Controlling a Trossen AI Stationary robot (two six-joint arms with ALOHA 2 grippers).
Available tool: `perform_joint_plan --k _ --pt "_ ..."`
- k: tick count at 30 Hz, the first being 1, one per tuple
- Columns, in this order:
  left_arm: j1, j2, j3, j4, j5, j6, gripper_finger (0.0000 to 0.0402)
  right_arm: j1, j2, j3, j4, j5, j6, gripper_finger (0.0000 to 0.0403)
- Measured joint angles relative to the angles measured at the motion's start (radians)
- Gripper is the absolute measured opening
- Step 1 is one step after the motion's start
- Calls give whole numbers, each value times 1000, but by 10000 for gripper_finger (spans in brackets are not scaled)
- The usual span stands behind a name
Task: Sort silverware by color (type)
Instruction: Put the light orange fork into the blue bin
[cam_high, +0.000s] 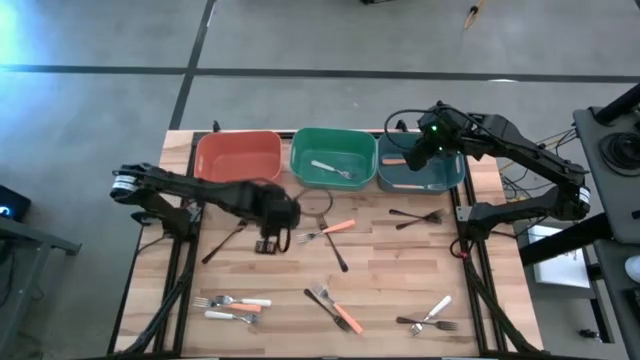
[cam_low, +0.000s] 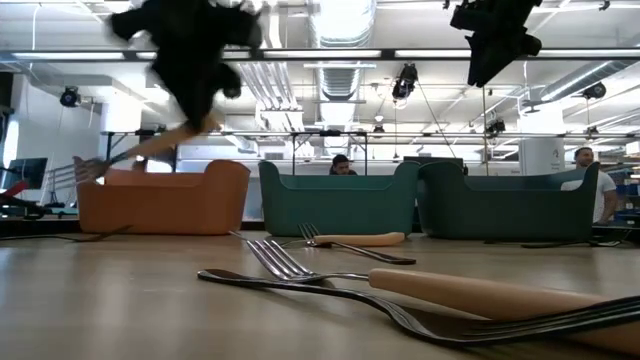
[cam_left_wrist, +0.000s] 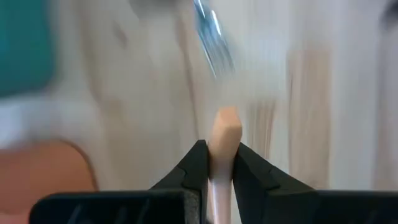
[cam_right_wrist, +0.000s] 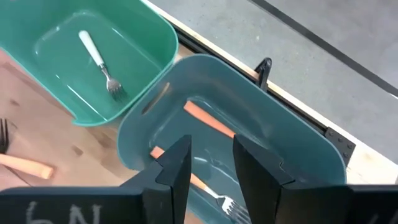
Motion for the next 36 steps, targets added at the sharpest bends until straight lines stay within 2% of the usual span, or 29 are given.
perform_joint_plan --k 4,7,11,17,22,28,36 --pt "32 -34 151 116 -68 -94 31 0 0 -1 7 -27 21 107" --pt "50 -38 257 249 -141 -146 31 4 -1 -15 67 -124 16 105" --pt "66 -34 346 444 -229 -156 31 35 -6 -40 245 -251 0 108" --pt "112 -33 360 671 -240 -216 32 92 -8 -48 494 -360 -3 119" --pt "148 -14 358 730 -238 -246 32 129 -8 -48 640 -453 12 134" --pt "165 43 359 875 -236 -263 33 172 4 -48 736 -465 38 156" --pt "174 113 421 896 -236 -267 33 190 20 -49 750 -462 42 166"
